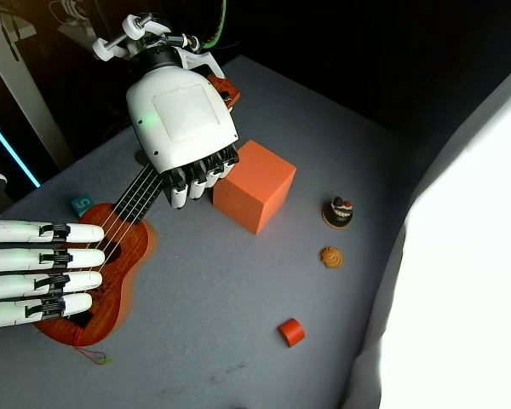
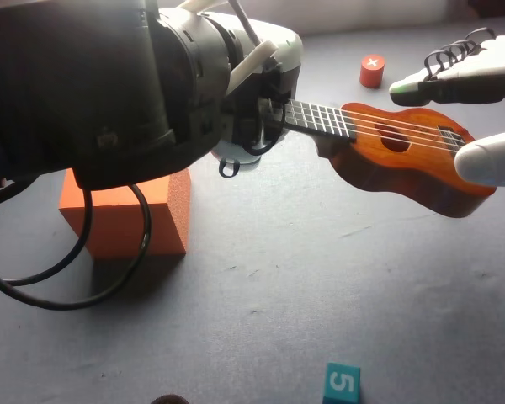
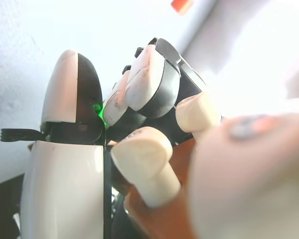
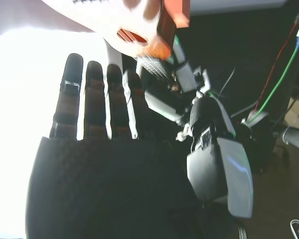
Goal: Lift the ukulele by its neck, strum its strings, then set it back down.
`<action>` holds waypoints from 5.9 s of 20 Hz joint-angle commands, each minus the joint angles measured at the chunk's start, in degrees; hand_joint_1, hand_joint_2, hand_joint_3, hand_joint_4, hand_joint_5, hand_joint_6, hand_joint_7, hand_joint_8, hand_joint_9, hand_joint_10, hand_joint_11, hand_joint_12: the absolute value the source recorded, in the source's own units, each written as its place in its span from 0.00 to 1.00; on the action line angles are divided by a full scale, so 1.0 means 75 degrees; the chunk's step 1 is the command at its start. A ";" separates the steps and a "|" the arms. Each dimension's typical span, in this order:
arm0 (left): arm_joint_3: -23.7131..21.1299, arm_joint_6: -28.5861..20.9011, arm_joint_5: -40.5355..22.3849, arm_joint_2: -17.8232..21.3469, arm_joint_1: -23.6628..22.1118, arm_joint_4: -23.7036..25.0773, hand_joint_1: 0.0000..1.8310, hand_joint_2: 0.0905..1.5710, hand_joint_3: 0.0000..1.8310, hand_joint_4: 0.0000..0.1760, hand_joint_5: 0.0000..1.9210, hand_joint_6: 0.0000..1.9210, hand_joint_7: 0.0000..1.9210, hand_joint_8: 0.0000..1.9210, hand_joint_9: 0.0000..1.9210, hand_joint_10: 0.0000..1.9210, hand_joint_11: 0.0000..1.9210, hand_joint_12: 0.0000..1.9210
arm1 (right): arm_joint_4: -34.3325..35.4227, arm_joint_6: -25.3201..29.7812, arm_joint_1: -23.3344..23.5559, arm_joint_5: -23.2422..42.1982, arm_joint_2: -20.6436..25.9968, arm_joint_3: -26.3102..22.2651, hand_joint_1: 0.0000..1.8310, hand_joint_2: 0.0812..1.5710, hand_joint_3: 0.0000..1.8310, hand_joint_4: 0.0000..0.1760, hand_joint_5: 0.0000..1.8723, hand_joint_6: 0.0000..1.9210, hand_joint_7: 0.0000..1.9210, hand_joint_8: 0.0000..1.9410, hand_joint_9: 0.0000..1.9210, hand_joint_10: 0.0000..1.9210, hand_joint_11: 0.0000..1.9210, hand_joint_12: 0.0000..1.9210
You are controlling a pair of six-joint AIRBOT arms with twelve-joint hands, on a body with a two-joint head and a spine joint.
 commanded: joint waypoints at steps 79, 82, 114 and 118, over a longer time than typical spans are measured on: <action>-0.1387 -0.4189 0.1376 0.0467 0.1099 0.3060 0.84 0.76 0.00 0.00 0.67 1.00 0.68 1.00 0.73 1.00 0.76 1.00 | 0.0640 0.1003 0.1065 -0.0711 0.1520 -0.0691 0.00 0.80 0.00 0.00 0.10 0.00 0.10 0.00 0.10 0.01 0.00 0.37; -0.1499 -0.4612 0.1616 0.0418 0.1397 0.3472 0.82 0.76 0.00 0.00 0.67 1.00 0.69 1.00 0.73 1.00 0.75 1.00 | 0.0640 0.0998 0.1057 -0.0703 0.1509 -0.0692 0.00 0.81 0.00 0.00 0.09 0.00 0.09 0.00 0.09 0.00 0.00 0.29; 0.0130 -0.5815 0.1568 -0.1335 0.3078 0.5515 0.81 0.75 0.00 0.00 0.66 1.00 0.69 1.00 0.73 1.00 0.75 1.00 | 0.0638 0.0874 0.0987 -0.0529 0.1448 -0.0709 0.02 0.79 0.00 0.00 0.11 0.00 0.12 0.00 0.10 0.00 0.00 0.38; 0.0204 -0.5828 0.1556 -0.1393 0.3198 0.5501 0.83 0.75 0.00 0.00 0.67 1.00 0.69 1.00 0.74 1.00 0.76 1.00 | 0.0632 0.0834 0.0980 -0.0523 0.1447 -0.0724 0.03 0.79 0.00 0.00 0.11 0.00 0.12 0.00 0.10 0.00 0.00 0.39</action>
